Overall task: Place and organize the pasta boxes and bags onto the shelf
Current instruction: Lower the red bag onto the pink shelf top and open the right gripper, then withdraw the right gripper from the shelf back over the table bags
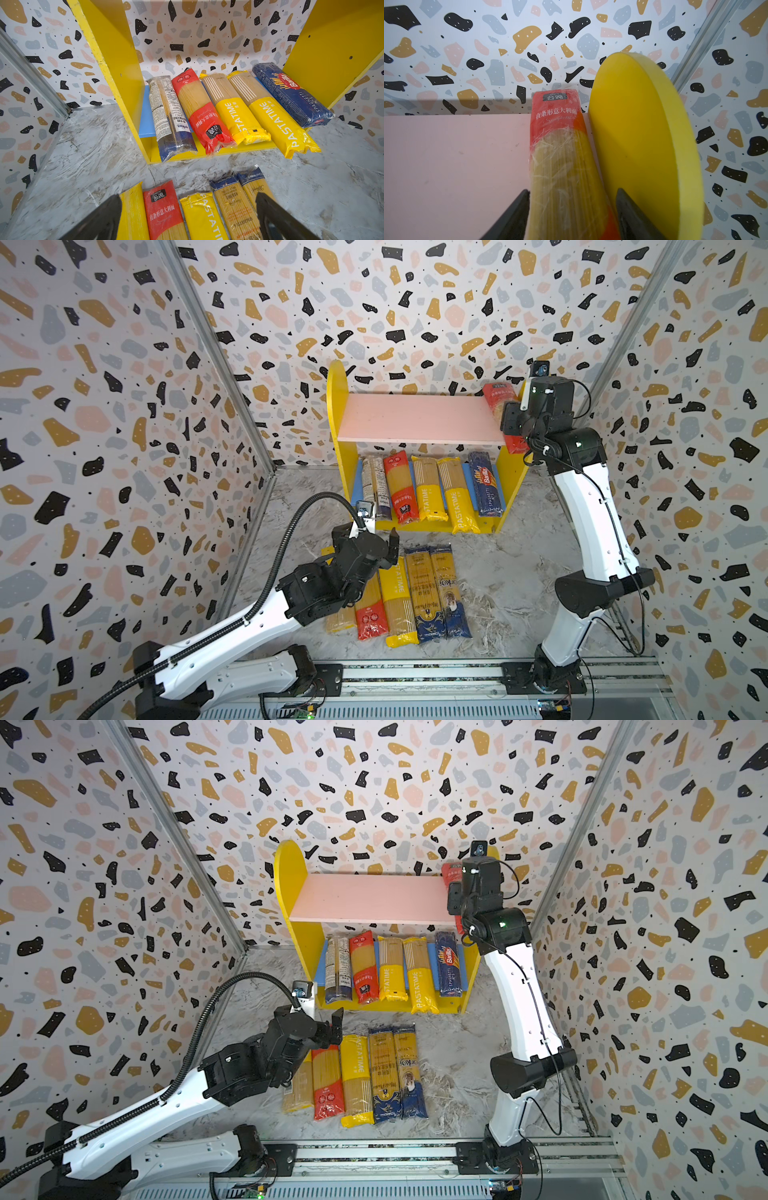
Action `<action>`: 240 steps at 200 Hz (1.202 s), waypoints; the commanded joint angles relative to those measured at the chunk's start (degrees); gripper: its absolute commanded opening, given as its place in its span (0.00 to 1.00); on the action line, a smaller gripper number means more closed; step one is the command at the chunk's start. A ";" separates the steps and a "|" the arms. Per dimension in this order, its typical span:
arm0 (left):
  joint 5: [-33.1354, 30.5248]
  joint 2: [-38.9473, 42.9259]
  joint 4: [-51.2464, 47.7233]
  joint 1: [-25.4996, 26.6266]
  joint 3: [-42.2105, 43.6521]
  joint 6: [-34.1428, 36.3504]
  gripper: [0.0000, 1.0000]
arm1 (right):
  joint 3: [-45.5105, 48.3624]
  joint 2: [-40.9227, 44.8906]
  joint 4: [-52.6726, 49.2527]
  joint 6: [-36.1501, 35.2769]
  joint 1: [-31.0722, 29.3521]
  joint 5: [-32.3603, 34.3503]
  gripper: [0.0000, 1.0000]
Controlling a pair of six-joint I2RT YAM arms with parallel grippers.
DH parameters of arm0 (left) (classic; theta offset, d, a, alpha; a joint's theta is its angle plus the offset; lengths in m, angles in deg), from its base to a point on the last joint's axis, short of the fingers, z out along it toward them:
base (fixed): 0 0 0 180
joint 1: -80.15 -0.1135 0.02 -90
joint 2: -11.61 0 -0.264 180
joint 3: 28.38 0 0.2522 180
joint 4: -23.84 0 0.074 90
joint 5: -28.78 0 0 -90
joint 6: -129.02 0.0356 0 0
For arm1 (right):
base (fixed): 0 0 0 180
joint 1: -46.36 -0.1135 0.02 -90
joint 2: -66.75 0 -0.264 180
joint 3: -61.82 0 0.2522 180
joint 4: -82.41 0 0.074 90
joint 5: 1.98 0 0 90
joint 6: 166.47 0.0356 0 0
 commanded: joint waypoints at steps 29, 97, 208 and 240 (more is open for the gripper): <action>-1.11 2.79 0.30 0.27 -0.61 0.49 0.99 | 1.06 3.83 2.53 0.23 -2.95 0.94 0.66; -2.12 7.40 -2.12 0.28 1.56 -1.91 0.99 | 4.48 7.19 2.92 0.24 -13.44 2.99 0.66; -1.87 14.11 -5.05 0.27 11.90 -7.89 0.99 | 49.43 31.28 2.34 20.13 -47.51 16.12 0.67; 2.19 13.57 -3.50 0.30 15.41 -10.50 1.00 | 61.67 37.02 -1.58 33.23 -55.44 18.52 0.68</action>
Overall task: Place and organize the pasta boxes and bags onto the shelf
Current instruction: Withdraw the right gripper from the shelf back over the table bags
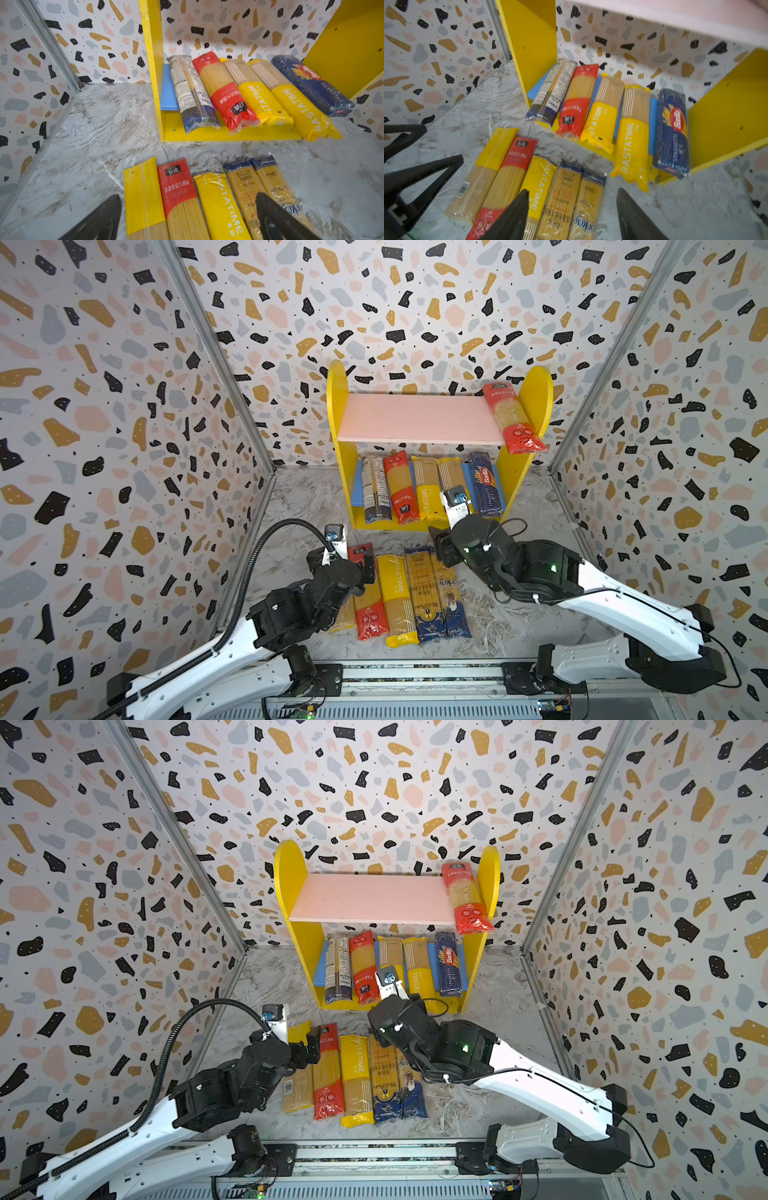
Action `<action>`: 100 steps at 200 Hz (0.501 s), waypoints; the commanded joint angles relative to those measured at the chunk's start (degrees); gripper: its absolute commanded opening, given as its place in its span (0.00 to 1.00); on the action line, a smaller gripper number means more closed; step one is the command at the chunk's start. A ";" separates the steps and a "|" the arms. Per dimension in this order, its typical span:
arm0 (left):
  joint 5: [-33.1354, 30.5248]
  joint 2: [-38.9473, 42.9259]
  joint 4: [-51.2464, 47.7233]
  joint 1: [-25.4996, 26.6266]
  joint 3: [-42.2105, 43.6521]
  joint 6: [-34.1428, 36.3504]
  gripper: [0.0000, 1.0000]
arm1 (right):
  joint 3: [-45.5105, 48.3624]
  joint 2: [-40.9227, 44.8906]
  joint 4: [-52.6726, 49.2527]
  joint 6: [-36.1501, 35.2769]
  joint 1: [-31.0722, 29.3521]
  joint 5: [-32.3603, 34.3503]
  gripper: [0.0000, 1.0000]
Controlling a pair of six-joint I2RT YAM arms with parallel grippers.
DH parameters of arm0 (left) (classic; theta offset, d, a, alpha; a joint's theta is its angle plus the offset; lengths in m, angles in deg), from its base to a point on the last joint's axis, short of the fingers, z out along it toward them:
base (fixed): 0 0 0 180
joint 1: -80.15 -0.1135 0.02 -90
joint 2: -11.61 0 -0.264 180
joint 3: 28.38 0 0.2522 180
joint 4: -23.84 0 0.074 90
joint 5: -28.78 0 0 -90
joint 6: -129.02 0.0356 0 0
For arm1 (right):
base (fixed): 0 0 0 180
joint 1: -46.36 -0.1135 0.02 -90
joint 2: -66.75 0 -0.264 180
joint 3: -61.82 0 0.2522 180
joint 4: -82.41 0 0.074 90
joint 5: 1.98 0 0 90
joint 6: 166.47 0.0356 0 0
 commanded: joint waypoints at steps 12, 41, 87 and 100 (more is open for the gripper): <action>3.99 0.25 2.32 0.28 3.38 -3.73 1.00 | 10.46 5.78 -4.23 16.46 -6.82 3.20 0.69; 6.05 0.92 4.41 0.62 6.36 -6.35 1.00 | 19.66 8.26 -6.90 25.76 -9.82 2.36 0.71; 4.41 -0.45 7.09 4.75 8.71 -8.70 1.00 | 34.99 12.95 -0.13 31.98 -8.33 -1.87 0.79; 3.68 -1.55 7.90 6.33 9.15 -9.18 1.00 | 37.93 13.84 1.21 32.13 -6.27 -3.66 0.80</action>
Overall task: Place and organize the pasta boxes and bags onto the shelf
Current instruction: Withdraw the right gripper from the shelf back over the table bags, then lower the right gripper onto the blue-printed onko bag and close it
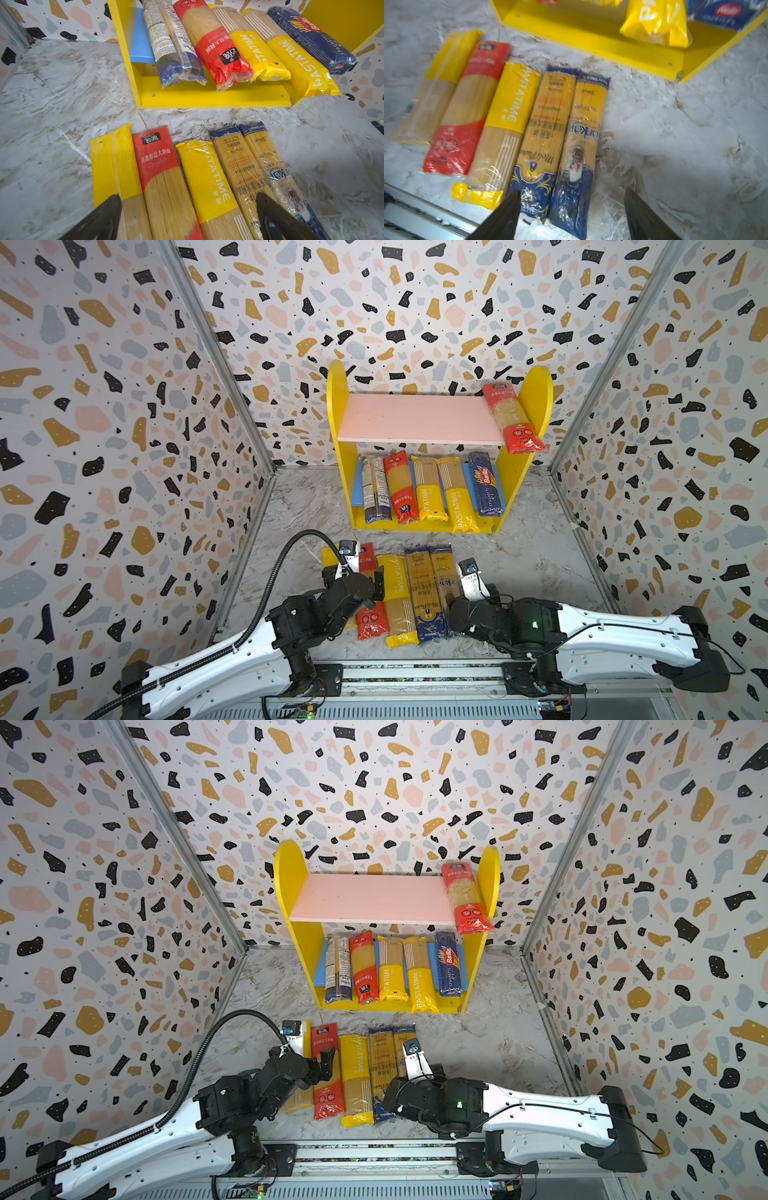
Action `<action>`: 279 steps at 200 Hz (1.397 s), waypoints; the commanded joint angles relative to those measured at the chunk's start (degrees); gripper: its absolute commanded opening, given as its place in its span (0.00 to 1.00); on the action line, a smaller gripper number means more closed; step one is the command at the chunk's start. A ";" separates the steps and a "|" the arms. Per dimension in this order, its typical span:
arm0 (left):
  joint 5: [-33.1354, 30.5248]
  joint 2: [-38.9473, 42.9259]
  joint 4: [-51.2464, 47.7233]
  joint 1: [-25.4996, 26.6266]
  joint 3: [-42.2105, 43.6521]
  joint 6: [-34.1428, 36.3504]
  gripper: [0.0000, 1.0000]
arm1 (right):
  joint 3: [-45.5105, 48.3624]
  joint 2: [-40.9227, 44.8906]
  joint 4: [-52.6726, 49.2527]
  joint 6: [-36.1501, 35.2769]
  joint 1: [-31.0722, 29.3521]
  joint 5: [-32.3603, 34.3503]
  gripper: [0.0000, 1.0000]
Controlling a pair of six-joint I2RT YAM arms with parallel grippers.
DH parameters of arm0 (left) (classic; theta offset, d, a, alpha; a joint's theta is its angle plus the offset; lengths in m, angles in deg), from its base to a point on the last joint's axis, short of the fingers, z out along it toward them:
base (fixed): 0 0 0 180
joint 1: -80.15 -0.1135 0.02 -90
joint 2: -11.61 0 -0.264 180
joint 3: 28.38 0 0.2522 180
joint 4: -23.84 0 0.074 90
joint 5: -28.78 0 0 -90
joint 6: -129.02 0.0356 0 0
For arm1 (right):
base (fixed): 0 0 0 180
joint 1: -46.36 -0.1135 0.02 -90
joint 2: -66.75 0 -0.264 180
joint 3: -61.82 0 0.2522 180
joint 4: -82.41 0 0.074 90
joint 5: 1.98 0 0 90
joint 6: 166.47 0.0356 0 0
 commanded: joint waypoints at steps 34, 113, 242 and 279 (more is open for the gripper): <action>-3.77 -3.88 4.83 5.65 1.71 -3.29 0.99 | 9.85 4.05 6.60 3.85 8.43 -7.29 0.83; -6.29 -1.59 2.48 7.55 4.24 -5.41 1.00 | 15.73 -1.84 15.67 0.15 14.78 -14.50 0.86; -8.38 0.13 -0.07 7.62 3.61 -3.85 1.00 | 13.25 -19.54 26.87 -4.20 16.66 -21.85 0.87; -8.69 0.61 -0.48 7.61 3.74 -3.84 1.00 | 13.54 -22.50 27.80 -3.43 16.66 -23.05 0.86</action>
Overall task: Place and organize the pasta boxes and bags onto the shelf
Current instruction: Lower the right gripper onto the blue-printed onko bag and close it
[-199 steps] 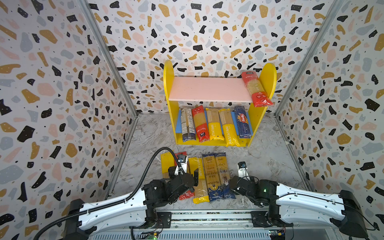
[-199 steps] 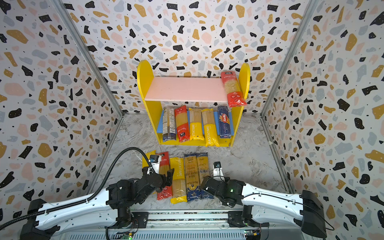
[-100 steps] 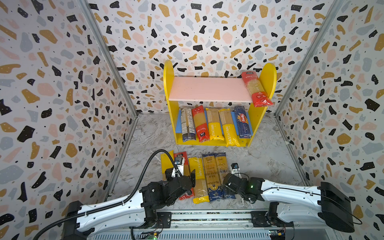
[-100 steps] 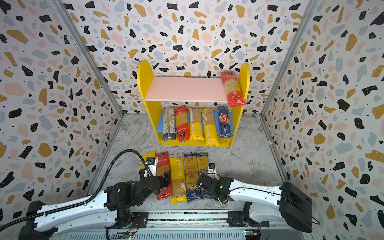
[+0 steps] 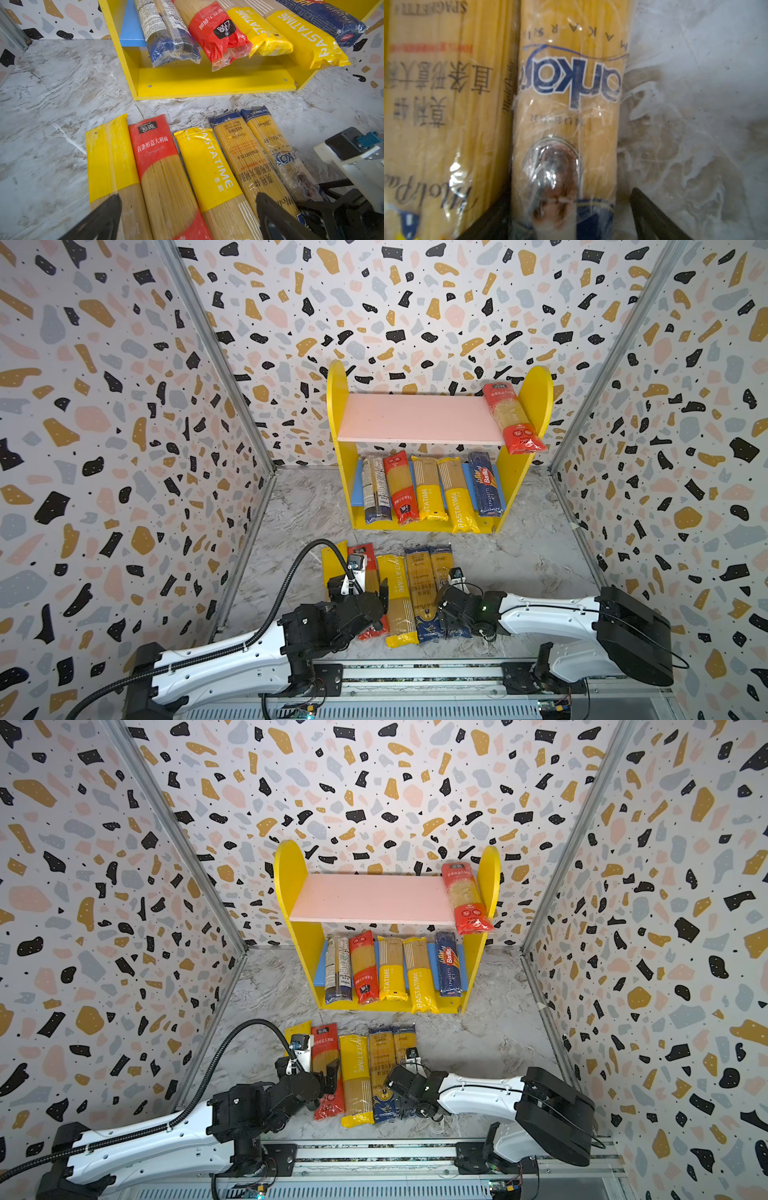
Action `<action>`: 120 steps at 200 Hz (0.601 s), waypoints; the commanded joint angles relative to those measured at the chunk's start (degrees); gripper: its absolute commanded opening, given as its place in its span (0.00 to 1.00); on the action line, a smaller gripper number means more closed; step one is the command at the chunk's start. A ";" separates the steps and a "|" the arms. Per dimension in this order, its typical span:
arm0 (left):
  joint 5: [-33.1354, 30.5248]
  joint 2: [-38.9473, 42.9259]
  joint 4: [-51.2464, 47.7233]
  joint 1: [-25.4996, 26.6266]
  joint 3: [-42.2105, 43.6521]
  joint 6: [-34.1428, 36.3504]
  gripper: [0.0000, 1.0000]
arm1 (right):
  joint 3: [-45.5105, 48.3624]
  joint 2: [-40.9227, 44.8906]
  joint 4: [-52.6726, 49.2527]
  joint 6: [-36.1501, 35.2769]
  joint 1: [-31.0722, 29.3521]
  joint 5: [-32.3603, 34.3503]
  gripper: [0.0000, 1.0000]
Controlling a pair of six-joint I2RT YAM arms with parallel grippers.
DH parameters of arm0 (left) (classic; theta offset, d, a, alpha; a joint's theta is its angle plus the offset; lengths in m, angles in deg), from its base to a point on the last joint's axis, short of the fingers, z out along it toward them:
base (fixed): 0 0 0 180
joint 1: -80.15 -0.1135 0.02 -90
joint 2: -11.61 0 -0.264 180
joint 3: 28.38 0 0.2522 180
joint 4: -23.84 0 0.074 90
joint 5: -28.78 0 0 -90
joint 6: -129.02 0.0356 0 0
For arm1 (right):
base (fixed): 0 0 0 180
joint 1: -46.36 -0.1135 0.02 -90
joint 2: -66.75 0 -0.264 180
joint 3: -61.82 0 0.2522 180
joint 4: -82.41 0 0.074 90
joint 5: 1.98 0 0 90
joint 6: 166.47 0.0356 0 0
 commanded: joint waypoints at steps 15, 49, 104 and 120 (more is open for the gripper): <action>-1.94 1.20 -0.74 0.23 -1.18 0.57 1.00 | 0.05 -3.04 1.01 0.64 0.18 -3.12 0.83; -1.94 2.38 -1.30 0.22 -1.09 0.35 1.00 | 1.70 -4.59 2.25 1.37 0.67 -5.10 0.52; -2.91 2.09 -2.12 0.25 -0.86 0.31 1.00 | 4.31 -0.94 3.27 1.00 0.86 -7.28 0.23; -2.41 1.57 -1.58 0.20 -1.26 0.74 1.00 | 4.86 1.33 2.29 0.96 0.81 -7.28 0.19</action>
